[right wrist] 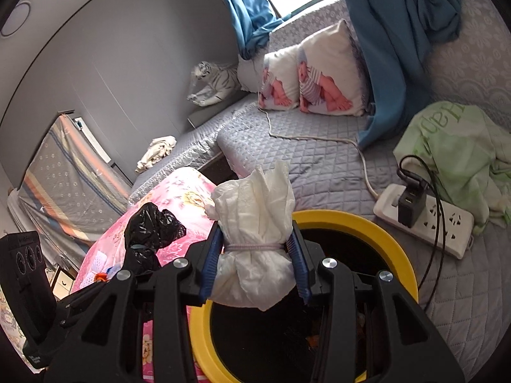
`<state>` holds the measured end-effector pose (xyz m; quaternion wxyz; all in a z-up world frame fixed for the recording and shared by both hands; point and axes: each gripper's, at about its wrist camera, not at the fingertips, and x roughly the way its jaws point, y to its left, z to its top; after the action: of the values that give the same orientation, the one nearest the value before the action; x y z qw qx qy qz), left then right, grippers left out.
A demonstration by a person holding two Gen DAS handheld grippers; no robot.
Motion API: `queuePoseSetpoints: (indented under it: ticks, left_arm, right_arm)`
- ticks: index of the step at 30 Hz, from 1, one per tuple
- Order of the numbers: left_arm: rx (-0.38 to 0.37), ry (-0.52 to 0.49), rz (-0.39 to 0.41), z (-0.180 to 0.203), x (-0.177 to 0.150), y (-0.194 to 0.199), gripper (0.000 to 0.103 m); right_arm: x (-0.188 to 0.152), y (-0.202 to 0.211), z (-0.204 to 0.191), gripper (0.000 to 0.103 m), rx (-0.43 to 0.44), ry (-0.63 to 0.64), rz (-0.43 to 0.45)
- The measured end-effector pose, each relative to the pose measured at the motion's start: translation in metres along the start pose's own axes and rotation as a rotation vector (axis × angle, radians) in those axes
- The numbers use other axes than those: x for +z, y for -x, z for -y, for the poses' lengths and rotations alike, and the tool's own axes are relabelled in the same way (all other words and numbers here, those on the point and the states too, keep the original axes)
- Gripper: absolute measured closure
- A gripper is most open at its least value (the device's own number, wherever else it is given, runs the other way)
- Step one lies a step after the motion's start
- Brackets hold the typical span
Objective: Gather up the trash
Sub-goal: 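Carry the black bag and white bundle with both tools over the yellow bin, then open both tools above the yellow bin to drop the items inside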
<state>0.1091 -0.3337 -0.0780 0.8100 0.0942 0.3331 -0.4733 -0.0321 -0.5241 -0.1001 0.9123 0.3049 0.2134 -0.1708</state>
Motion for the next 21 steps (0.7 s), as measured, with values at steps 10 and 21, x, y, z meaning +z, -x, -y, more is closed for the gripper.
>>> queuePoseSetpoints:
  ticks: [10,21]
  left_arm:
    - [-0.014,0.001,-0.076,0.004,-0.01,-0.033,0.08]
    - [0.024,0.077,-0.017,-0.018,-0.009,-0.019,0.039]
  right_arm:
    - [-0.007,-0.023,0.025,0.063,-0.047,-0.062,-0.063]
    - [-0.007,-0.03,0.04,0.045,-0.064,-0.125,-0.074]
